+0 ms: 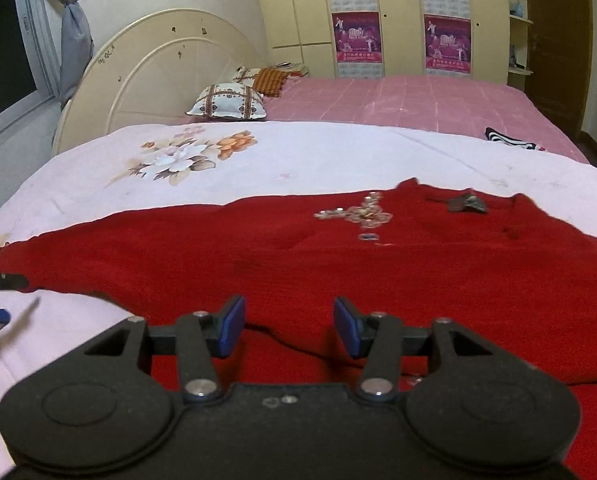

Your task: Fold small clothes

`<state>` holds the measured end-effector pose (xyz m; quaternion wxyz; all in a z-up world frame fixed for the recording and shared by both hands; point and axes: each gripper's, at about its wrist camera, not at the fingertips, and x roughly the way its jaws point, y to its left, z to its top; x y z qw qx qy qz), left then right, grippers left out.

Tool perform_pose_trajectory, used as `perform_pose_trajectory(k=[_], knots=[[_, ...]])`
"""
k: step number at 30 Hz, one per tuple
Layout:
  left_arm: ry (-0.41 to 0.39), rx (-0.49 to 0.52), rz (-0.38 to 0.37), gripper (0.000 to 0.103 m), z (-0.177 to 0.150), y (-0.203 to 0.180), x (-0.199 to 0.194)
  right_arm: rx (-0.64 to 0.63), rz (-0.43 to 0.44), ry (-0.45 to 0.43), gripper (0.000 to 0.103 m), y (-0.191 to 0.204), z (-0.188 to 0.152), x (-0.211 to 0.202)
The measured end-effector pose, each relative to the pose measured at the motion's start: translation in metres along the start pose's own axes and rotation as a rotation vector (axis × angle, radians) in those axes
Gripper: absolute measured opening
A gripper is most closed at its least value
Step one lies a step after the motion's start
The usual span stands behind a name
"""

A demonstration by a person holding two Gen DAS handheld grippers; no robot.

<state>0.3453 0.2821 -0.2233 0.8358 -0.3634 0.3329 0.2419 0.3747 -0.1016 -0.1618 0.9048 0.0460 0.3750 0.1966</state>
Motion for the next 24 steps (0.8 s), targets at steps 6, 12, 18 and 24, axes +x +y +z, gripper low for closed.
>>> perform_pose_trajectory(k=[6,12,18,24], knots=[[-0.063,-0.095,-0.023,0.056,0.023,0.02,0.021,0.007,-0.021,0.004,0.048,0.013,0.005,0.02],[-0.109,-0.195,0.001,0.012,0.035,0.036,0.039,0.032,-0.048,0.0,0.048,0.013,0.009,0.034],[-0.152,-0.165,0.006,0.006,0.039,0.031,0.039,0.042,-0.051,0.008,0.048,0.012,0.01,0.041],[-0.217,-0.056,-0.059,0.005,0.038,0.004,0.015,0.057,-0.047,0.006,0.048,0.006,0.009,0.041]])
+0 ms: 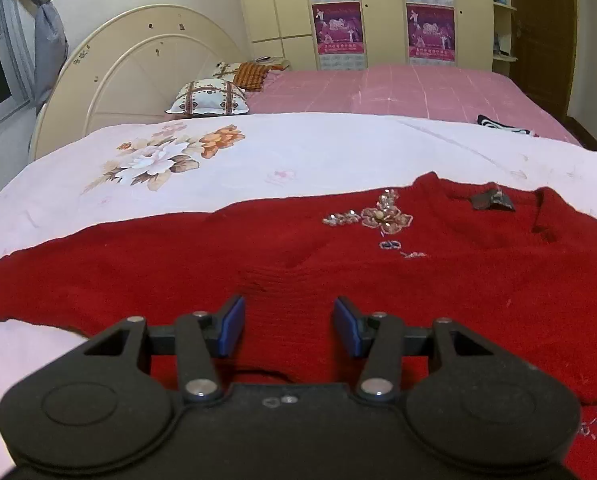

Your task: Fold small clothes

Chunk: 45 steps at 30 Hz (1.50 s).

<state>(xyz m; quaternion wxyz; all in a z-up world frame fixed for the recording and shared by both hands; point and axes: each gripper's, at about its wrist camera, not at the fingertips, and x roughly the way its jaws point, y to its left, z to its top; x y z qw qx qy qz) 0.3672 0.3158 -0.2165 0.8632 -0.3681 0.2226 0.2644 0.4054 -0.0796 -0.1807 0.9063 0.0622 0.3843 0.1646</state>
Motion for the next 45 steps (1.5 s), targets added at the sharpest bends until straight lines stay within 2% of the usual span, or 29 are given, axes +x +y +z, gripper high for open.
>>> perform_pose_trajectory(k=[2,6,10,12,14,17,19,22,23,24,25,26,27,28,31,33,37,38,40,41,42,45], knots=[[-0.018,0.062,-0.054,0.005,-0.002,-0.024,-0.007,0.01,0.004,-0.004,0.048,-0.004,0.0,-0.002],[0.003,0.248,-0.234,0.005,-0.024,-0.091,-0.024,0.029,-0.004,-0.023,0.048,-0.015,0.0,-0.011],[0.118,0.474,-0.435,0.005,-0.082,-0.175,-0.033,0.08,-0.029,-0.049,0.048,-0.04,0.0,-0.029],[0.2,0.583,-0.491,0.005,-0.123,-0.21,-0.033,0.105,-0.055,-0.062,0.048,-0.059,-0.001,-0.041],[0.276,0.684,-0.508,0.005,-0.164,-0.236,-0.033,0.122,-0.085,-0.068,0.048,-0.077,-0.005,-0.051],[0.343,0.838,-0.473,0.005,-0.211,-0.259,-0.031,0.166,-0.122,-0.062,0.05,-0.106,-0.014,-0.062],[0.348,0.912,-0.448,0.006,-0.227,-0.267,-0.033,0.204,-0.122,-0.051,0.054,-0.124,-0.019,-0.067],[0.324,0.961,-0.427,0.006,-0.235,-0.276,-0.047,0.263,-0.104,-0.058,0.061,-0.142,-0.021,-0.073],[0.323,0.961,-0.433,0.012,-0.236,-0.277,-0.051,0.285,-0.086,-0.061,0.062,-0.147,-0.021,-0.074],[0.322,0.96,-0.435,0.02,-0.234,-0.276,-0.054,0.303,-0.069,-0.064,0.063,-0.15,-0.02,-0.074],[0.324,0.96,-0.438,0.048,-0.231,-0.275,-0.058,0.329,-0.042,-0.063,0.063,-0.153,-0.018,-0.073],[0.311,0.962,-0.433,0.082,-0.231,-0.273,-0.064,0.356,-0.006,-0.055,0.063,-0.155,-0.017,-0.071],[0.268,0.967,-0.429,0.091,-0.23,-0.267,-0.074,0.378,0.025,-0.045,0.063,-0.157,-0.016,-0.068],[0.228,0.974,-0.428,0.095,-0.228,-0.264,-0.08,0.398,0.057,-0.033,0.063,-0.156,-0.016,-0.065],[0.226,0.969,-0.41,0.095,-0.213,-0.254,-0.078,0.414,0.116,0.002,0.063,-0.148,-0.012,-0.052],[0.219,0.928,-0.358,0.095,-0.197,-0.243,-0.069,0.411,0.137,0.047,0.063,-0.14,-0.009,-0.04],[0.188,0.859,-0.237,0.095,-0.167,-0.215,-0.056,0.35,0.107,0.045,0.062,-0.12,-0.002,-0.025],[0.181,0.848,-0.213,0.095,-0.161,-0.209,-0.053,0.34,0.106,0.043,0.058,-0.116,0.0,-0.021],[0.169,0.826,-0.162,0.095,-0.15,-0.196,-0.046,0.309,0.096,0.039,0.044,-0.105,0.003,-0.012],[0.171,0.815,-0.147,0.095,-0.148,-0.191,-0.043,0.296,0.096,0.052,0.026,-0.1,0.005,-0.006],[0.172,0.803,-0.134,0.095,-0.145,-0.186,-0.041,0.298,0.102,0.063,0.016,-0.098,0.004,-0.003],[0.164,0.793,-0.109,0.095,-0.144,-0.176,-0.038,0.276,0.106,0.037,0.01,-0.091,0.004,-0.005]])
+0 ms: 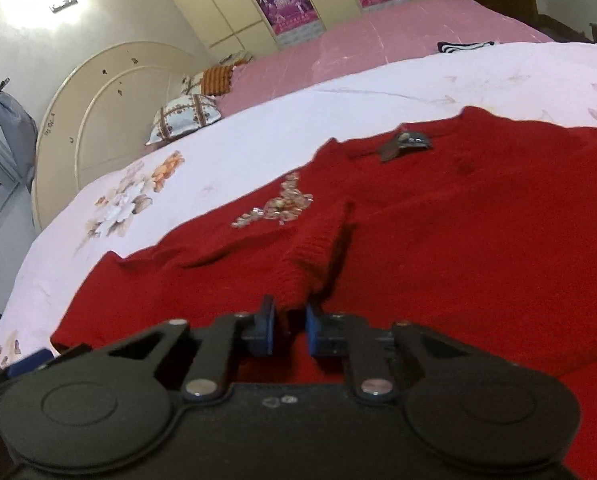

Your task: Fold small clothes

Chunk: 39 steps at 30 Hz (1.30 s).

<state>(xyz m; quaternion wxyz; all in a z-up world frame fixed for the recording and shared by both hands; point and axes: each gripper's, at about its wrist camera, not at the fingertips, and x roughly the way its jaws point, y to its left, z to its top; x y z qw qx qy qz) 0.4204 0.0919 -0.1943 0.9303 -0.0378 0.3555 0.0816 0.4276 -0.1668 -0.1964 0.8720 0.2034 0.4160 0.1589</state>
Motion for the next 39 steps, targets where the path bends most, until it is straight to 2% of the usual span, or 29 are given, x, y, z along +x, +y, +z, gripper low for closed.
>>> perform_pose_trajectory(k=[2,4,6,10,12,14,15,18,20,23,26,28,29,31,33,34,35,36,37,38,39], knots=[[0.001,-0.003,-0.002,0.095,-0.002,0.0,-0.001,-0.029,-0.014,-0.046,0.009,0.003,0.003,-0.01],[0.001,-0.002,-0.008,0.095,-0.006,-0.004,-0.002,-0.071,-0.054,-0.139,0.009,0.003,0.011,-0.035],[0.007,0.011,-0.013,0.095,-0.01,-0.011,0.002,-0.11,-0.077,-0.187,0.009,-0.003,0.02,-0.058],[-0.021,0.048,-0.01,0.095,-0.017,-0.032,0.01,-0.109,-0.131,-0.204,0.009,-0.037,0.031,-0.09],[-0.027,0.047,-0.012,0.094,-0.018,-0.039,0.014,-0.113,-0.193,-0.204,0.009,-0.058,0.029,-0.099],[-0.035,0.016,-0.01,0.073,-0.02,-0.039,0.016,-0.083,-0.228,-0.2,0.009,-0.08,0.028,-0.106],[-0.018,-0.005,-0.013,0.069,-0.021,-0.037,0.02,-0.067,-0.25,-0.202,0.009,-0.09,0.027,-0.109],[-0.031,-0.027,-0.008,0.067,-0.024,-0.038,0.021,-0.028,-0.317,-0.2,0.009,-0.114,0.017,-0.111],[-0.032,-0.018,-0.014,0.054,-0.026,-0.041,0.021,-0.016,-0.315,-0.157,0.009,-0.124,0.012,-0.102],[-0.033,-0.056,-0.018,0.048,-0.027,-0.04,0.021,-0.046,-0.344,-0.088,0.011,-0.13,0.0,-0.081],[-0.04,-0.084,-0.047,0.033,-0.025,-0.039,0.014,-0.002,-0.333,-0.111,0.011,-0.136,-0.001,-0.085],[-0.037,-0.077,-0.05,0.033,-0.026,-0.043,0.015,0.021,-0.317,-0.16,0.011,-0.137,0.0,-0.096],[-0.015,-0.066,-0.046,0.033,-0.027,-0.045,0.019,0.009,-0.34,-0.163,0.011,-0.137,-0.001,-0.095],[-0.02,-0.044,-0.036,0.033,-0.028,-0.047,0.02,0.002,-0.353,-0.094,0.011,-0.144,-0.003,-0.085],[-0.013,-0.004,-0.03,0.034,-0.025,-0.05,0.017,-0.016,-0.341,-0.096,0.014,-0.146,-0.001,-0.087],[-0.006,0.012,-0.027,0.043,-0.025,-0.051,0.015,-0.015,-0.334,-0.098,0.021,-0.145,0.0,-0.089],[0.005,0.027,-0.021,0.068,-0.023,-0.05,0.013,-0.005,-0.321,-0.101,0.026,-0.146,0.001,-0.092],[0.015,0.041,-0.011,0.082,-0.022,-0.049,0.009,0.01,-0.31,-0.1,0.026,-0.148,0.002,-0.094],[0.001,0.046,-0.009,0.09,-0.022,-0.047,0.004,0.037,-0.293,-0.097,0.026,-0.151,0.002,-0.097],[-0.021,0.049,-0.011,0.09,-0.022,-0.044,-0.004,0.069,-0.278,-0.096,0.026,-0.156,0.002,-0.1],[-0.027,0.051,-0.018,0.09,-0.02,-0.041,-0.008,0.097,-0.265,-0.098,0.031,-0.16,0.001,-0.103]])
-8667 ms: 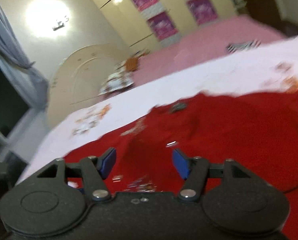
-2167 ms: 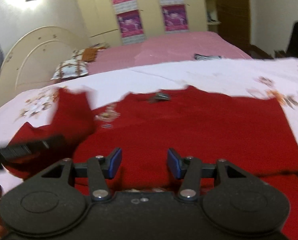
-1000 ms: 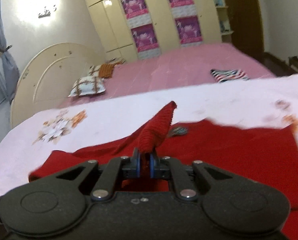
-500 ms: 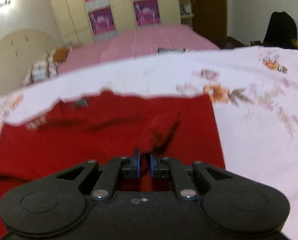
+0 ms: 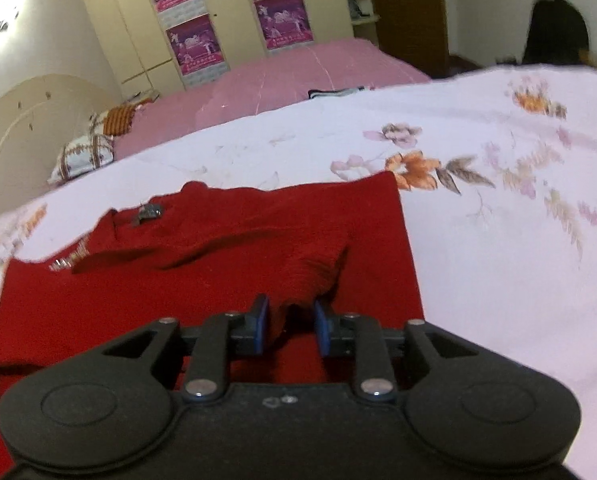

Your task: Fold small clothes

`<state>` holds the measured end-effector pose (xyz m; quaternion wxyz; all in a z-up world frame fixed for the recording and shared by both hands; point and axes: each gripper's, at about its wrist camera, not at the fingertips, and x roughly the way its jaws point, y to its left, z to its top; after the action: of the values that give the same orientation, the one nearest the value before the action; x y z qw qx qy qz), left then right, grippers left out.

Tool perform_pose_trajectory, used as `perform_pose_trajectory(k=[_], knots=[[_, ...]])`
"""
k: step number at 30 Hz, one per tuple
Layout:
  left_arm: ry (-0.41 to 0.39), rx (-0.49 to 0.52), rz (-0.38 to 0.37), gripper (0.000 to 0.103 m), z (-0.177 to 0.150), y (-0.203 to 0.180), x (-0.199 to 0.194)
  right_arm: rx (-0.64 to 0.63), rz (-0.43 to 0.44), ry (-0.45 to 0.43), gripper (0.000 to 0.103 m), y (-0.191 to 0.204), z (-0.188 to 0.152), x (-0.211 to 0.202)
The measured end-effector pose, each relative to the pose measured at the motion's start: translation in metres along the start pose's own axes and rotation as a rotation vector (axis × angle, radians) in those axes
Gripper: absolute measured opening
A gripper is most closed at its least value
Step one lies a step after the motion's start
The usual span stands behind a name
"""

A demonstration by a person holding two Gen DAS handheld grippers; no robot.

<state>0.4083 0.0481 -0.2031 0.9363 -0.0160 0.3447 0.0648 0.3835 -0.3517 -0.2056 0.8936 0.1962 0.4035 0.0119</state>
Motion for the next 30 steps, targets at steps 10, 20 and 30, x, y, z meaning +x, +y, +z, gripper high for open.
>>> perform_pose_trajectory(k=[10,20,30], knots=[[-0.049,-0.003,-0.051,0.089,0.033,-0.016,0.004,-0.048,-0.121,-0.023,0.02,0.004,-0.005,-0.007],[-0.003,0.033,-0.192,0.089,0.055,-0.062,0.035,-0.161,-0.101,-0.108,0.028,0.037,0.021,-0.003],[0.07,-0.119,-0.112,0.071,0.062,-0.036,0.106,-0.32,-0.138,-0.081,0.028,0.061,0.011,0.053]])
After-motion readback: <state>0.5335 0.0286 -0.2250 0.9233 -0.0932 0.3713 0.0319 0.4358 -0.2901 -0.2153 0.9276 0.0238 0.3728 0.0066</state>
